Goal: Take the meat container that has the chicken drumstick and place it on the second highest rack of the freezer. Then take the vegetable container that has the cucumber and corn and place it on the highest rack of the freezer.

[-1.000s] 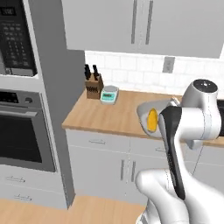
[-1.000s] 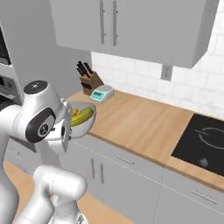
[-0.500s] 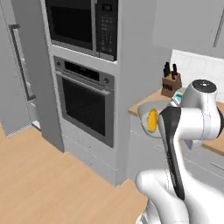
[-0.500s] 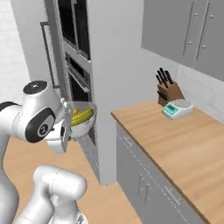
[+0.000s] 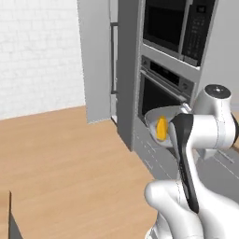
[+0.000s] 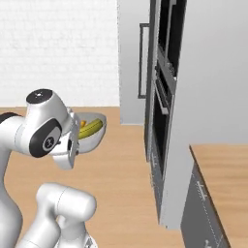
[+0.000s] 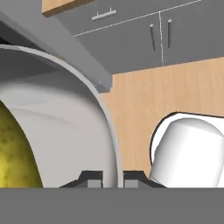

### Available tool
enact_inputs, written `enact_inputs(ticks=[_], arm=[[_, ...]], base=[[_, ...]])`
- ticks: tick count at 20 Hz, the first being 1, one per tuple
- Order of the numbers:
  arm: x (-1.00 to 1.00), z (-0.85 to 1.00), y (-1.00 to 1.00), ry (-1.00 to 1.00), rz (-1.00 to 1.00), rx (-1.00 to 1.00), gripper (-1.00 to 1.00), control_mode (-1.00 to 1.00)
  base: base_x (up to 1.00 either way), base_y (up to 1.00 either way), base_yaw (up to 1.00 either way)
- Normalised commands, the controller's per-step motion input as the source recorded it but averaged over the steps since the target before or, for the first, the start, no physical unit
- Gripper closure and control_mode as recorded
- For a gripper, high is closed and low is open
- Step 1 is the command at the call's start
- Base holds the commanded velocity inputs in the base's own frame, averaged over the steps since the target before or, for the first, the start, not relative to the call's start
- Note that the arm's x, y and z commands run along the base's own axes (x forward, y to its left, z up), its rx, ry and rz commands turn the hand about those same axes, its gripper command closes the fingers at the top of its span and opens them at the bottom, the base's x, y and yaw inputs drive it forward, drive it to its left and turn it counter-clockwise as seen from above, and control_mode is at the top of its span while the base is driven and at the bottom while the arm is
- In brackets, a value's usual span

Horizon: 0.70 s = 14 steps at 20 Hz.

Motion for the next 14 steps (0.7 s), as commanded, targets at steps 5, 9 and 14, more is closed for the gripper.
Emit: enact_inputs(ticks=[5,9,14], arm=[[0.0,0.0,0.0,0.0,0.0,0.0,1.0,1.0],[0.0,0.0,0.0,0.0,0.0,0.0,1.0,1.0],[0.0,0.0,0.0,0.0,0.0,0.0,1.0,1.0]], base=[[0.63,0.54,0.3],[0.97,0.48,0.11],[1.0,0.39,0.05]])
